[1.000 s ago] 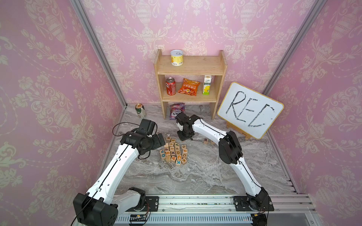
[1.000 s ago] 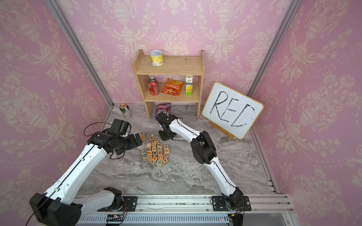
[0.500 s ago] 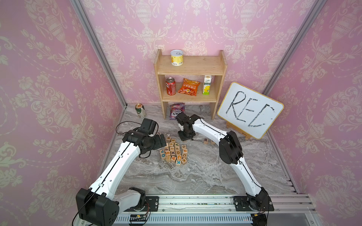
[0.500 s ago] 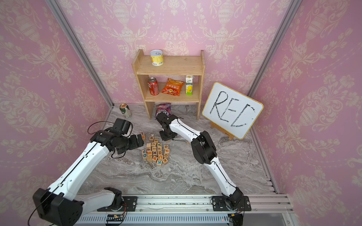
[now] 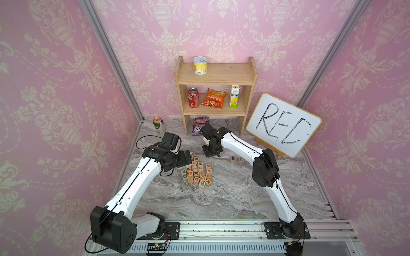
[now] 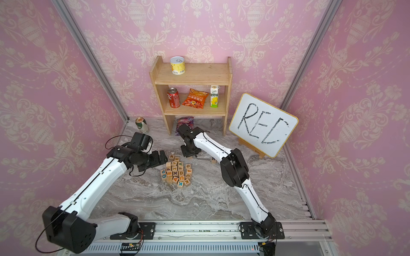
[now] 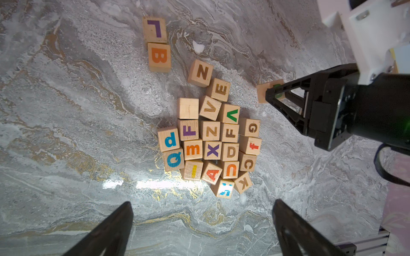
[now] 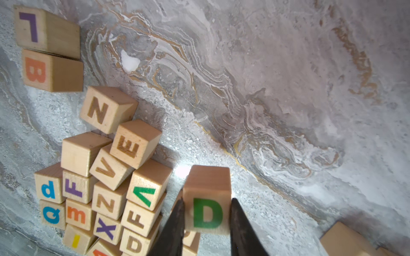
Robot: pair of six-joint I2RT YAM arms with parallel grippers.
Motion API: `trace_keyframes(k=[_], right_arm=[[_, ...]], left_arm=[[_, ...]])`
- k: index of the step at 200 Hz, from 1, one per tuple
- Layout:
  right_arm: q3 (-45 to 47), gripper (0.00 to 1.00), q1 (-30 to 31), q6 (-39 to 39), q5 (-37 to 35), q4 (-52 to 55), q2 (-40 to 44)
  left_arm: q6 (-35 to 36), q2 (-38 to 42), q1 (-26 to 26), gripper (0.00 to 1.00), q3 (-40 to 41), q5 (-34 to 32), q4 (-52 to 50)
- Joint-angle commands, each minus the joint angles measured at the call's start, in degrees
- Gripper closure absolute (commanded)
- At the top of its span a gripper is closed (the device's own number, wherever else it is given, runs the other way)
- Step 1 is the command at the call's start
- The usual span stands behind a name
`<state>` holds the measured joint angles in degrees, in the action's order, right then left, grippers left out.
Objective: Assemble the uppercase word "red" with letter blocks
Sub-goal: Pick up the letter block from the center of the board, then place the letter block at the center of the board.
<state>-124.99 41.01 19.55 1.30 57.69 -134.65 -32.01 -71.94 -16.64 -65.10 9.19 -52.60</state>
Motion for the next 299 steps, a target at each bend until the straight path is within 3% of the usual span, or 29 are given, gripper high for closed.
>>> trace_keyframes(k=[1, 91, 299], right_arm=[[1.7, 0.91, 0.2, 1.2, -1.6, 1.6, 3.9], [11.7, 0.92, -1.7, 2.9, -0.7, -0.6, 13.1], [31.7, 0.92, -10.4, 2.1, -3.8, -3.8, 29.9]], left_arm=[[2.3, -0.9, -1.5, 0.02, -1.5, 2.7, 2.0], [6.8, -7.8, -9.7, 0.01, -5.4, 4.3, 9.0], [9.5, -23.5, -19.7, 0.01, -14.5, 10.3, 20.5]])
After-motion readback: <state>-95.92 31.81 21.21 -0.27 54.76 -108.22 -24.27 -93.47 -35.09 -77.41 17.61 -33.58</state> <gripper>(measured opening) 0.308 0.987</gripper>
